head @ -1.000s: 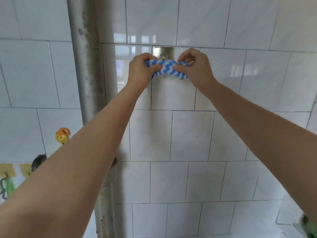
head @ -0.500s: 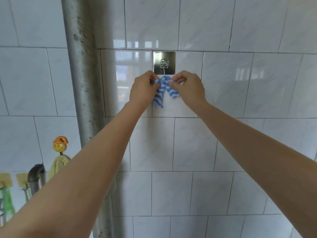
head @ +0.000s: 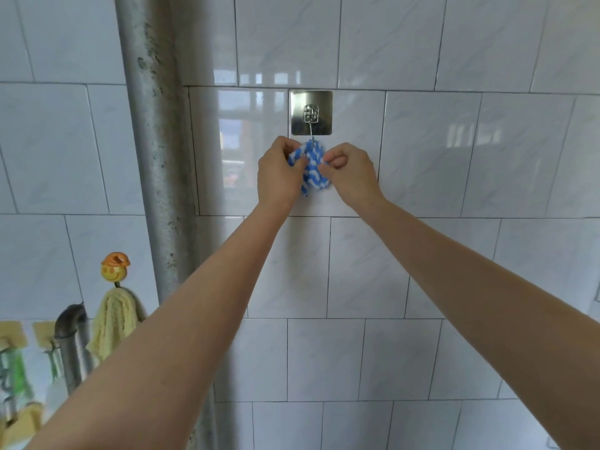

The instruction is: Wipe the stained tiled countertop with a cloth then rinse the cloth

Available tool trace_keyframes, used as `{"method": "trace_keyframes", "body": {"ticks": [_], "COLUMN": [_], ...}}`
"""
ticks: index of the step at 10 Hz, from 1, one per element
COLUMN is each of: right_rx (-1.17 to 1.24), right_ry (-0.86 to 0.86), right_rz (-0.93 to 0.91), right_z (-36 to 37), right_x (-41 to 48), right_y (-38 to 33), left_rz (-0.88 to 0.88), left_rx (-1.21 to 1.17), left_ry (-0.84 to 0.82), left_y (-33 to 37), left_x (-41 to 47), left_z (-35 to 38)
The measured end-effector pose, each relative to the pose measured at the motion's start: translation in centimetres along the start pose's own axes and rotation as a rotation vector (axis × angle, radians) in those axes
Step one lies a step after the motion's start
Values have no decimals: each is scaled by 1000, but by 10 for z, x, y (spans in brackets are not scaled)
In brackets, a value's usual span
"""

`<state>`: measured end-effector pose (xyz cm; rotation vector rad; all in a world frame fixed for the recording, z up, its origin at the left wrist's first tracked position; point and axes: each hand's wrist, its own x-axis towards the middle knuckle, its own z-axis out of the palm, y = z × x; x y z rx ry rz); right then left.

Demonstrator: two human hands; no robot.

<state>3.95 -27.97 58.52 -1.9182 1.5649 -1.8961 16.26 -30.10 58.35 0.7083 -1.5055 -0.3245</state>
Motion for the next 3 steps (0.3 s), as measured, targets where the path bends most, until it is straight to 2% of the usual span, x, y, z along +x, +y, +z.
{"method": "trace_keyframes", "body": {"ticks": [1,2,3], "right_rx": [-17,-22,7], "right_ry": [-52,-59,13], "right_rz": [4,-11,-27], "right_z": [-2,-9,-30], "right_x": [-3,-12,-27], "right_y": [-1,-1,1], "left_rz": [-11,12,22], "left_rx": [33,28,-55], "left_ry": [-58,5,115], "left_y": [2,5,1], "left_x": [0,-8,-30], "left_z": [-3,-16,-44]}}
